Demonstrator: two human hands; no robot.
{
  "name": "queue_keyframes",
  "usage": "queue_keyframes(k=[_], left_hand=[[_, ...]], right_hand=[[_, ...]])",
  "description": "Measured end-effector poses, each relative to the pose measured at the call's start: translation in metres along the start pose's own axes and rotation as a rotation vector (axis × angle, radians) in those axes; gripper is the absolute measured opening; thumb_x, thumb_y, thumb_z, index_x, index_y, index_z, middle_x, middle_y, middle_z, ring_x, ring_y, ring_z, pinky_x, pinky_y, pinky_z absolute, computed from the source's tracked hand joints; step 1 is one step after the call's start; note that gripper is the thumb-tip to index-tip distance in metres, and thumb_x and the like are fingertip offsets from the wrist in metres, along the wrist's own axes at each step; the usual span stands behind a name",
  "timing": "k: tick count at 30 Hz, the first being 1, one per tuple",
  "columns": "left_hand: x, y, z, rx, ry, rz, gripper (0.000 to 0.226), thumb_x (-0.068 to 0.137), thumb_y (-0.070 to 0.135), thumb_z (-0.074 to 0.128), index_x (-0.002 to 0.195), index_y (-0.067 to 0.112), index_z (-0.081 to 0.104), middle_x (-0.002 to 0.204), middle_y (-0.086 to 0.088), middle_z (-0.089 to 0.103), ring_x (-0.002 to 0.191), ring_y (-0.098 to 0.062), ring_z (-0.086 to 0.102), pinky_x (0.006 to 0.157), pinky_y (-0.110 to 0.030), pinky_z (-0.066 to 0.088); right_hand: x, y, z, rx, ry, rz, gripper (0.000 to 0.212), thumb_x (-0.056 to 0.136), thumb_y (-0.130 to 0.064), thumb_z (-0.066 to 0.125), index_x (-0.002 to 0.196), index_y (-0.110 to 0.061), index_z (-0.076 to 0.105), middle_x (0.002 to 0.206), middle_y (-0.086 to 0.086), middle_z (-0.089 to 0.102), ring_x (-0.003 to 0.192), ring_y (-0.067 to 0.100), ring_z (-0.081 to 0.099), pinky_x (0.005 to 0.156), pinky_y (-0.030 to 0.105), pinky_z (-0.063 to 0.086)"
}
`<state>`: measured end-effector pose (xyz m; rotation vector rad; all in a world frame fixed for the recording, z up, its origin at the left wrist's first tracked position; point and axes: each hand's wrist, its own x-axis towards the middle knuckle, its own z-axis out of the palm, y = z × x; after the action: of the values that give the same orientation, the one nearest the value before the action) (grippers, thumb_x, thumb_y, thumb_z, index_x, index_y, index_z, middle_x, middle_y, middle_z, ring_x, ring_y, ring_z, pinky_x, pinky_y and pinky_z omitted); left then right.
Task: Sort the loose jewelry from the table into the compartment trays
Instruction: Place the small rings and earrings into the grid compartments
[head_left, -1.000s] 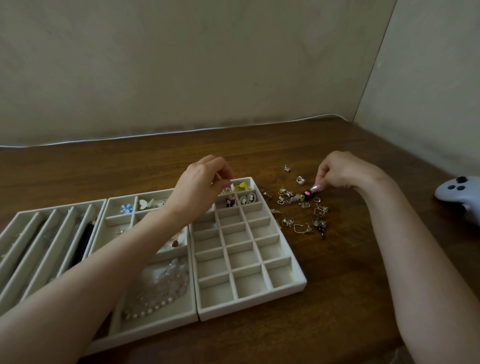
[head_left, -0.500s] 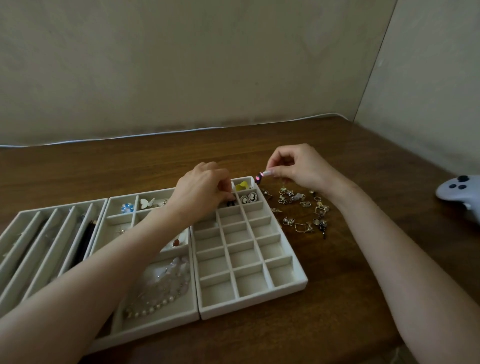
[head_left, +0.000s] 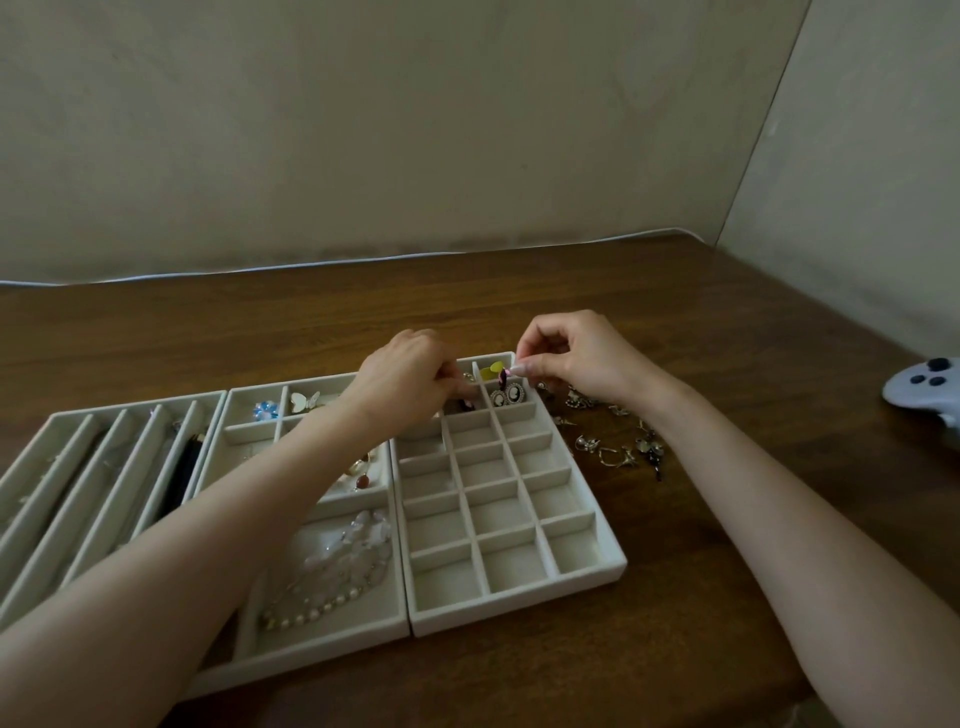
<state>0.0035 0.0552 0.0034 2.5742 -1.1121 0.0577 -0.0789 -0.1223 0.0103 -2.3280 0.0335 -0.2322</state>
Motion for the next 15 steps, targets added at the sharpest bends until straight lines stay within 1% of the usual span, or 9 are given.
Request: queue_keyframes(k=[2, 4, 7, 9, 10, 12, 13, 15], left_hand=[[0.000, -0.001, 0.000, 0.031, -0.002, 0.015, 0.018, 0.085, 0.035, 0.063, 0.083, 0.016, 0.061, 0.094, 0.003, 0.052, 0.095, -0.015, 0.047, 0.074, -0.028, 0.042], [-0.001, 0.001, 0.001, 0.077, 0.010, 0.046, 0.016, 0.084, 0.033, 0.066, 0.086, 0.019, 0.059, 0.097, 0.003, 0.052, 0.098, -0.015, 0.047, 0.073, -0.027, 0.040], [-0.003, 0.004, 0.001, 0.051, 0.096, 0.078, 0.017, 0.083, 0.029, 0.068, 0.090, 0.023, 0.053, 0.098, 0.004, 0.052, 0.096, -0.015, 0.047, 0.071, -0.026, 0.040], [-0.003, 0.007, 0.000, -0.059, 0.179, 0.108, 0.020, 0.082, 0.026, 0.068, 0.095, 0.022, 0.053, 0.095, 0.007, 0.055, 0.093, -0.015, 0.050, 0.072, -0.028, 0.043], [-0.004, 0.009, -0.001, -0.148, 0.192, 0.118, 0.022, 0.081, 0.025, 0.069, 0.097, 0.021, 0.054, 0.094, 0.009, 0.058, 0.091, -0.015, 0.052, 0.073, -0.029, 0.044], [-0.006, 0.013, -0.002, -0.346, 0.167, 0.119, 0.029, 0.079, 0.022, 0.072, 0.102, 0.018, 0.055, 0.094, 0.009, 0.063, 0.090, -0.013, 0.057, 0.077, -0.029, 0.049], [-0.006, 0.015, -0.002, -0.411, 0.150, 0.116, 0.032, 0.078, 0.021, 0.073, 0.104, 0.017, 0.055, 0.094, 0.009, 0.065, 0.090, -0.012, 0.060, 0.078, -0.028, 0.050], [-0.007, 0.015, -0.001, -0.448, 0.140, 0.113, 0.032, 0.077, 0.020, 0.074, 0.102, 0.018, 0.055, 0.092, 0.008, 0.066, 0.087, -0.011, 0.063, 0.076, -0.025, 0.052]], right_hand=[[0.000, 0.000, 0.000, 0.003, -0.005, 0.004, 0.006, 0.086, -0.015, 0.066, 0.082, -0.019, 0.063, 0.084, -0.002, 0.065, 0.074, 0.007, 0.061, 0.063, 0.018, 0.049], [0.000, 0.000, 0.001, 0.000, -0.008, 0.005, 0.005, 0.086, -0.015, 0.066, 0.083, -0.018, 0.063, 0.084, -0.003, 0.065, 0.074, 0.008, 0.061, 0.063, 0.018, 0.050], [0.001, 0.000, 0.002, 0.005, -0.008, -0.003, 0.005, 0.085, -0.013, 0.066, 0.084, -0.016, 0.063, 0.084, -0.003, 0.064, 0.075, 0.009, 0.062, 0.064, 0.019, 0.050], [0.000, -0.001, 0.003, 0.023, -0.004, -0.017, 0.005, 0.084, -0.013, 0.068, 0.084, -0.016, 0.064, 0.083, -0.003, 0.065, 0.075, 0.010, 0.062, 0.064, 0.019, 0.050], [0.000, -0.001, 0.003, 0.045, -0.004, -0.025, 0.006, 0.084, -0.012, 0.068, 0.083, -0.017, 0.064, 0.081, -0.004, 0.064, 0.072, 0.006, 0.061, 0.063, 0.018, 0.049], [-0.001, -0.003, 0.004, 0.094, -0.007, -0.043, 0.011, 0.084, -0.010, 0.068, 0.080, -0.019, 0.064, 0.077, -0.006, 0.063, 0.065, -0.003, 0.057, 0.060, 0.015, 0.047], [-0.001, -0.003, 0.005, 0.113, -0.004, -0.051, 0.012, 0.084, -0.010, 0.068, 0.079, -0.020, 0.064, 0.077, -0.006, 0.062, 0.062, -0.004, 0.055, 0.059, 0.015, 0.046], [-0.002, -0.004, 0.007, 0.143, 0.009, -0.064, 0.012, 0.083, -0.009, 0.067, 0.078, -0.019, 0.064, 0.076, -0.005, 0.062, 0.060, -0.004, 0.053, 0.057, 0.015, 0.045]])
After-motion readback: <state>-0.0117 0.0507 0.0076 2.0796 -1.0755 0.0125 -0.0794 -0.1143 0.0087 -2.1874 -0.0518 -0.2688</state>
